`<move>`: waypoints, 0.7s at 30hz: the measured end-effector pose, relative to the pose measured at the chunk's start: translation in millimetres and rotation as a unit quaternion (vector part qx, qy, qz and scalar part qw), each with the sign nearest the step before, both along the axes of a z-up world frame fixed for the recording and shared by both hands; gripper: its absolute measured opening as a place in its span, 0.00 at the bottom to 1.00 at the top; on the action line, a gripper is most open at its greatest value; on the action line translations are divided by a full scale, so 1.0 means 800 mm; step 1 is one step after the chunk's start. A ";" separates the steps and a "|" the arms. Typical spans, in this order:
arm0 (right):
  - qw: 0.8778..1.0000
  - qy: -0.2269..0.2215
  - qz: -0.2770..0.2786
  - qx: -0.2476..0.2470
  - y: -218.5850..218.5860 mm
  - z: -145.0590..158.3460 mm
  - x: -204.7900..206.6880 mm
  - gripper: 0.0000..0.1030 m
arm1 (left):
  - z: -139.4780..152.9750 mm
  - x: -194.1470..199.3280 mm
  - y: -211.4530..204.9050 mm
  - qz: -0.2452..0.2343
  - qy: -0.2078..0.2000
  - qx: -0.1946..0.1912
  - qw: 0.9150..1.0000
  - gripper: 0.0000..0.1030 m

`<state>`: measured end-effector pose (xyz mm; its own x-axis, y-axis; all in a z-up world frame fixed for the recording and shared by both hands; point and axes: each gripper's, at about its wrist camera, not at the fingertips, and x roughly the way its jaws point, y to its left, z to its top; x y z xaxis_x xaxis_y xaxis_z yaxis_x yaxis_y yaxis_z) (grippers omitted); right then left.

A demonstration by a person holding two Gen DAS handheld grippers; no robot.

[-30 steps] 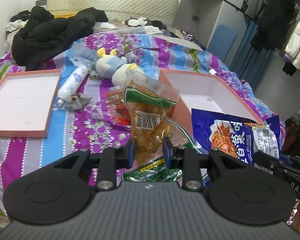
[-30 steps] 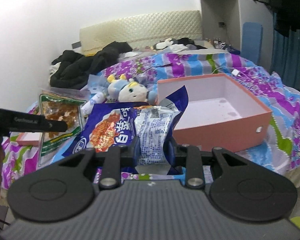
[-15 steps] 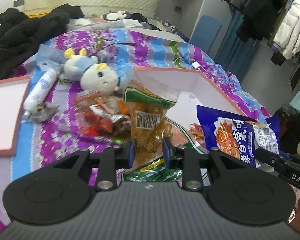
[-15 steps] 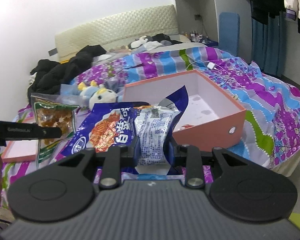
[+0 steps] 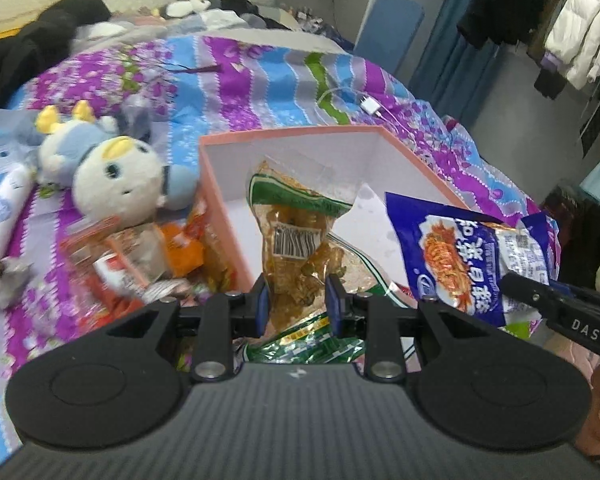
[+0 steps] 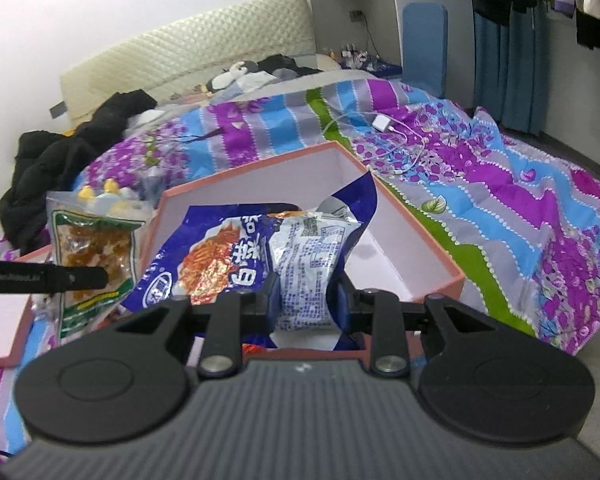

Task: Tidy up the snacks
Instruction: 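Carry the green bag in the left tool and blue bag in the right tool over the pink box, then open the left tool over the pink box while the right tool releases the blue bag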

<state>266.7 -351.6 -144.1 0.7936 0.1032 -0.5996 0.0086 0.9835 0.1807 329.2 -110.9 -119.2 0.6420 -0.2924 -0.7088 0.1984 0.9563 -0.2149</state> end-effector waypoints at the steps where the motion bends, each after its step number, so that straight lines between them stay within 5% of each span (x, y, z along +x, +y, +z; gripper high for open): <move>1: 1.000 0.004 -0.001 0.000 -0.003 -0.005 0.011 0.30 | -0.004 0.014 -0.007 -0.003 0.002 0.001 1.000 0.32; 9: 0.999 0.044 0.006 0.008 -0.013 -0.046 0.085 0.30 | -0.051 0.100 -0.037 -0.024 0.038 0.012 0.999 0.32; 17: 0.997 0.078 -0.002 0.016 -0.015 -0.077 0.118 0.33 | -0.079 0.132 -0.037 -0.027 0.054 0.017 0.998 0.32; 20: 0.997 0.081 -0.007 0.013 -0.015 -0.076 0.118 0.38 | -0.076 0.130 -0.034 -0.023 0.047 0.008 0.999 0.40; 21: 0.997 0.082 -0.009 0.015 -0.016 -0.075 0.116 0.48 | -0.073 0.127 -0.032 -0.025 0.045 0.006 0.999 0.48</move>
